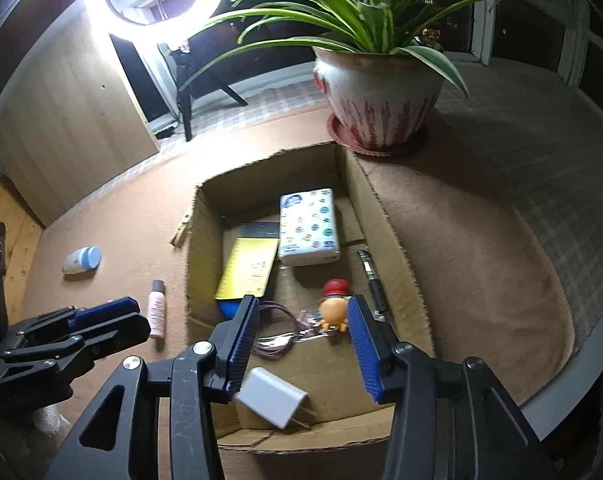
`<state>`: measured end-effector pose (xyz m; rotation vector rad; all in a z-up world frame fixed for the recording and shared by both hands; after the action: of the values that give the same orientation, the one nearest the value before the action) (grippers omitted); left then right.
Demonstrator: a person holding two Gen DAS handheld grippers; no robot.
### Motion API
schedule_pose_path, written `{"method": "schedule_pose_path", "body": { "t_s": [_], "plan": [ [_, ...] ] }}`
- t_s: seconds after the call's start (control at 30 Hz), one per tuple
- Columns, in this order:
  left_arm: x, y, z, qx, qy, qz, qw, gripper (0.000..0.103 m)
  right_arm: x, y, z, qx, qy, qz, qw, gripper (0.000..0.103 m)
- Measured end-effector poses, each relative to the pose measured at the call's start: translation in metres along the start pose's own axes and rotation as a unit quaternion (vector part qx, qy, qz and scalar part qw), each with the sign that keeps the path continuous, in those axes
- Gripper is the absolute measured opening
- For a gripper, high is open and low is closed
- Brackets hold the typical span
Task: Organize objects
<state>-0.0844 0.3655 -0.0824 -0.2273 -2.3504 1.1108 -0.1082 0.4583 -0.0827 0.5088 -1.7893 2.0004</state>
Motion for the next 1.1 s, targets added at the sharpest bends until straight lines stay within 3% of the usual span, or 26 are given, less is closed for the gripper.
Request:
{"method": "schedule_pose_path", "body": {
  "t_s": [0.23, 0.6, 0.83, 1.1],
  "plan": [
    [-0.005, -0.03, 0.041, 0.015, -0.035, -0.015, 0.9991, 0.038, 0.002, -0.003, 0.029, 0.021, -0.012, -0.006, 1.0, 0.042],
    [-0.02, -0.085, 0.13, 0.061, -0.098, -0.039, 0.9925, 0.038, 0.003, 0.007, 0.107, 0.073, -0.058, 0.006, 0.996, 0.042],
    [-0.036, -0.121, 0.198, 0.093, -0.155, -0.059, 0.9818, 0.038, -0.002, 0.024, 0.159, 0.097, -0.092, 0.025, 0.991, 0.042],
    [-0.059, -0.153, 0.273, 0.14, -0.224, -0.071, 0.9618, 0.039, -0.011, 0.062, 0.182, 0.097, -0.09, 0.075, 0.988, 0.042]
  ]
}}
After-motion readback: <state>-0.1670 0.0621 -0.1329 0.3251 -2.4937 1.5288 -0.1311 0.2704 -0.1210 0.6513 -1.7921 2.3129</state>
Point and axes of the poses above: each gripper's, at about its wrist camera, not at the fingertips, and y roughly the way its jaws point, z to its left, x to its top, the point moved 9 cm from there along y, roughly the way its jaws point, and after that the axes turned 8 degrees about -y, right-handed, at the moved point
